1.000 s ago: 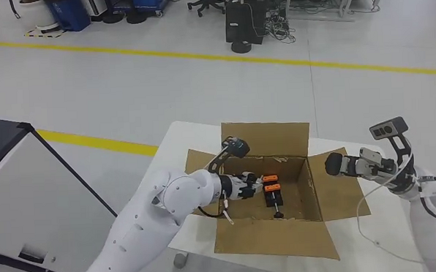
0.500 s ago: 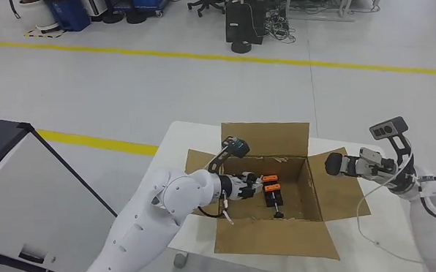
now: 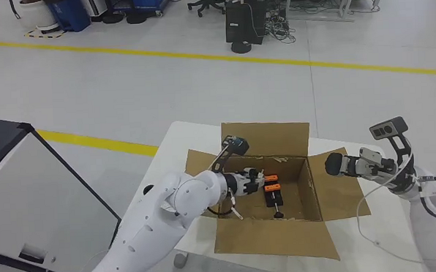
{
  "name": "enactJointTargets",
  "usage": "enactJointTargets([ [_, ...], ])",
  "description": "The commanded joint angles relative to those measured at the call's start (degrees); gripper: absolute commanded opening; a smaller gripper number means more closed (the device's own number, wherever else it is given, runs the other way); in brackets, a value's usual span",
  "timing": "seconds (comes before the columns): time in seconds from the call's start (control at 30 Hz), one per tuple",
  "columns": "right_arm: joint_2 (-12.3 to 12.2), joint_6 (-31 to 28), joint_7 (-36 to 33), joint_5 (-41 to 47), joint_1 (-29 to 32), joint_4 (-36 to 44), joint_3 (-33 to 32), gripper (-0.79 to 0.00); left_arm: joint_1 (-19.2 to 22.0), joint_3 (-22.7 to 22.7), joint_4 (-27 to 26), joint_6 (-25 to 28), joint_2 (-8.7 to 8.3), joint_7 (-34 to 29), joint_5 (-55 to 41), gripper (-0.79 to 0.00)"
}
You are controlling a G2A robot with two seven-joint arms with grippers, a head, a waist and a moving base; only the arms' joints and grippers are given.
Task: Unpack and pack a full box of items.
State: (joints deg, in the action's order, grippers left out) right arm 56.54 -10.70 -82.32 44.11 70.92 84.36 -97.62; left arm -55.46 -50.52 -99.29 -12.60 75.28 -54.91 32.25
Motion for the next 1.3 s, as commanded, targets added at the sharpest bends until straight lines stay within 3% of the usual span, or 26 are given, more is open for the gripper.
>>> enactJointTargets([
  [0.0, 0.0, 0.0, 0.0, 0.0, 0.0, 0.0, 0.0, 0.0, 1.6, 1.9, 1.0, -4.7, 0.56, -1.1, 0.9, -0.785],
  [0.23, 0.0, 0.0, 0.0, 0.0, 0.0, 0.0, 0.0, 0.0, 6.6, 7.0, 4.7, -18.9, 2.4, -3.2, 6.2, -0.785],
  [0.47, 0.0, 0.0, 0.0, 0.0, 0.0, 0.0, 0.0, 0.0, 10.3, 11.1, 9.9, -24.8, 4.21, -4.8, 8.5, -0.785],
  [1.0, 0.0, 0.0, 0.0, 0.0, 0.0, 0.0, 0.0, 0.0, 15.0, 14.2, 26.0, -25.1, 8.89, 0.3, 1.8, -0.785],
  [1.27, 0.0, 0.0, 0.0, 0.0, 0.0, 0.0, 0.0, 0.0, 16.6, 16.1, 31.7, -25.0, 10.95, 1.5, 0.6, -0.785],
])
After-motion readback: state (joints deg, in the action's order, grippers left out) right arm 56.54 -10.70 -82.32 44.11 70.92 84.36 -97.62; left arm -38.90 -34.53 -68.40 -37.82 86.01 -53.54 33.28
